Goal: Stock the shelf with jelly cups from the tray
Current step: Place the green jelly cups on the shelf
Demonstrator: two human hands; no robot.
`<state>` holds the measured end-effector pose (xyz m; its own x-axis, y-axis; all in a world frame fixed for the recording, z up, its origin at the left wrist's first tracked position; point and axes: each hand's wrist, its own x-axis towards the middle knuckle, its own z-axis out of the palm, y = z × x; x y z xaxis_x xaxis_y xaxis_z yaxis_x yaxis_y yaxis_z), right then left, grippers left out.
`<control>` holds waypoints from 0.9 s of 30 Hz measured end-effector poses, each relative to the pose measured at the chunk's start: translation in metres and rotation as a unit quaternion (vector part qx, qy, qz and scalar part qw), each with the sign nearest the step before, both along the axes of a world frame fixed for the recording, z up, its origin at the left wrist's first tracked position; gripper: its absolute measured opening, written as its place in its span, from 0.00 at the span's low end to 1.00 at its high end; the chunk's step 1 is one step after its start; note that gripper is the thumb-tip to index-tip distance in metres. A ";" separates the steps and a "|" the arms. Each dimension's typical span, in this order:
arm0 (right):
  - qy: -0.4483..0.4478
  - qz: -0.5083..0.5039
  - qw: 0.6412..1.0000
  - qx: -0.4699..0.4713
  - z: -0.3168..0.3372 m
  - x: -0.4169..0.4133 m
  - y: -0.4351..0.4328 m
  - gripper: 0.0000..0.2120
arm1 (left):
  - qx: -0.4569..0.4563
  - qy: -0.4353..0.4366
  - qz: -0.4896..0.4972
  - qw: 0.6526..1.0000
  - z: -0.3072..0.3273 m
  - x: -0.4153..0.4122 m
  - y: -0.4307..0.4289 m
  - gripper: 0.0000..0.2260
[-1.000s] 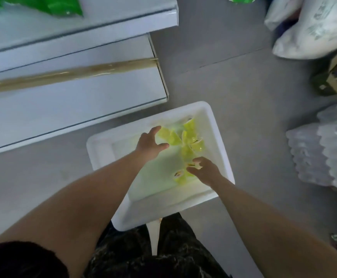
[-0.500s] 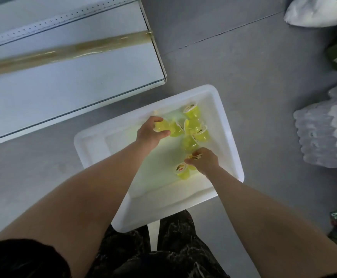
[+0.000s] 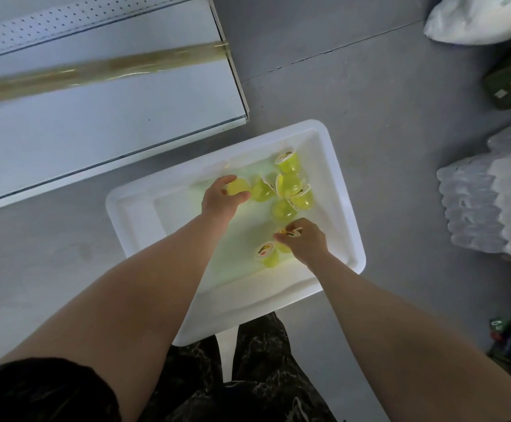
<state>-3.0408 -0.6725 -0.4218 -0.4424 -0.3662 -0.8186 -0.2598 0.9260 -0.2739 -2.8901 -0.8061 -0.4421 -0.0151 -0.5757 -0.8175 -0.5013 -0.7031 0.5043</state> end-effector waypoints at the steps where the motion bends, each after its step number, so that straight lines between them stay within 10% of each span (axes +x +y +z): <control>1: -0.002 -0.002 1.000 -0.003 0.004 0.001 0.000 0.20 | 0.017 0.017 0.045 0.999 0.004 0.004 0.002 0.21; 18: -0.023 -0.003 0.981 -0.193 0.160 -0.007 -0.031 0.16 | 0.001 0.254 0.360 0.898 0.165 0.031 0.042 0.16; 27: -0.027 0.070 0.926 -0.370 0.292 -0.010 -0.092 0.18 | -0.144 0.340 0.234 0.900 0.307 0.040 0.019 0.19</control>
<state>-3.0505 -0.7647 -0.1301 -0.3142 -0.8859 -0.3412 -0.3300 0.4389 -0.8357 -2.8500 -0.7874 -0.1353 -0.1563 -0.8351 -0.5274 0.3074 -0.5485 0.7776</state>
